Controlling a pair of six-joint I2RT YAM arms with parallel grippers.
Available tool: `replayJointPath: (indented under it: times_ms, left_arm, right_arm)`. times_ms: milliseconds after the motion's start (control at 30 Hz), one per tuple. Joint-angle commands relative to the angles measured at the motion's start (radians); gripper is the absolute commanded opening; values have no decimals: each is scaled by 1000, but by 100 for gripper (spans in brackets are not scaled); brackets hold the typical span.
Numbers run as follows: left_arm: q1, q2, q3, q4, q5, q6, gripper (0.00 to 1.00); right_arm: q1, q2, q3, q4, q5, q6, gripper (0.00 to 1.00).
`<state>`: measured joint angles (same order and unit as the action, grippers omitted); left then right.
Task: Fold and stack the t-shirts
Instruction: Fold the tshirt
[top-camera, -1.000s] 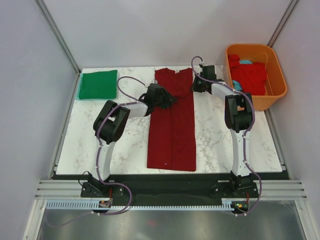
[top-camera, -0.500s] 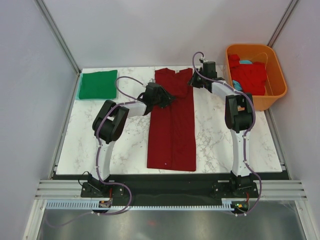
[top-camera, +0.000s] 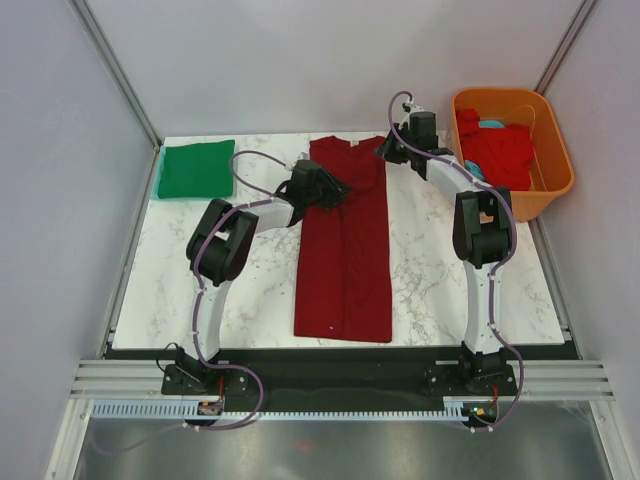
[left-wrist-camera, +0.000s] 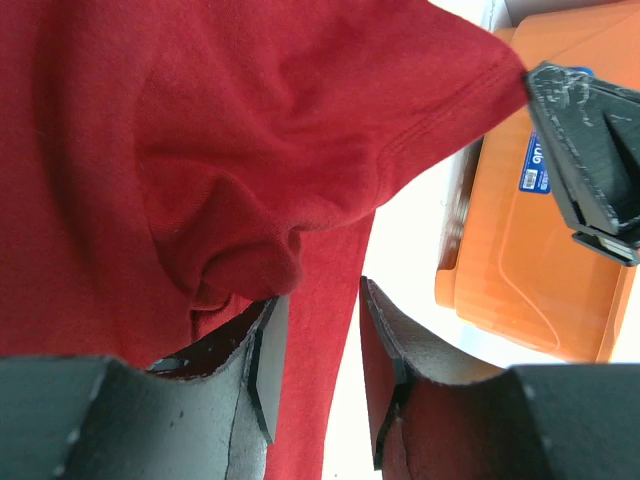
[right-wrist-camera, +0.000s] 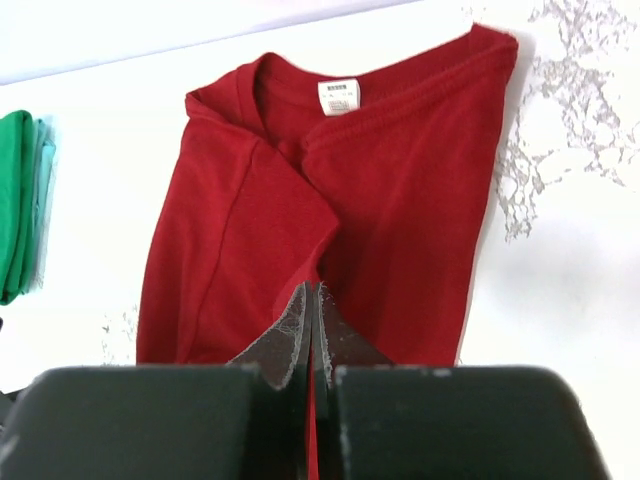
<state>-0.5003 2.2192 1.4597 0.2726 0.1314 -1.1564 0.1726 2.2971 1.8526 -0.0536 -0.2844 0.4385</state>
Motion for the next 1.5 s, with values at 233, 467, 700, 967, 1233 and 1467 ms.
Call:
replayJointPath:
  times_ms: [233, 467, 700, 967, 1233, 1467]
  left_arm:
    - [28, 4, 45, 22, -26, 17, 42]
    - [37, 0, 70, 10, 23, 32, 42]
    - [54, -4, 90, -3, 89, 63, 43]
    - [68, -146, -18, -50, 152, 142, 44]
    - [103, -274, -114, -266, 165, 270, 46]
    - [117, -288, -235, -303, 261, 325, 45]
  right_arm:
    - [1, -8, 95, 23, -22, 0, 0]
    - [-5, 45, 145, -22, 13, -24, 0]
    - [-19, 117, 215, -74, 22, -35, 0]
    - [-36, 186, 288, -116, 31, -40, 25]
    - [-44, 72, 231, -196, 103, 44, 31]
    - [19, -102, -62, -131, 145, 256, 31]
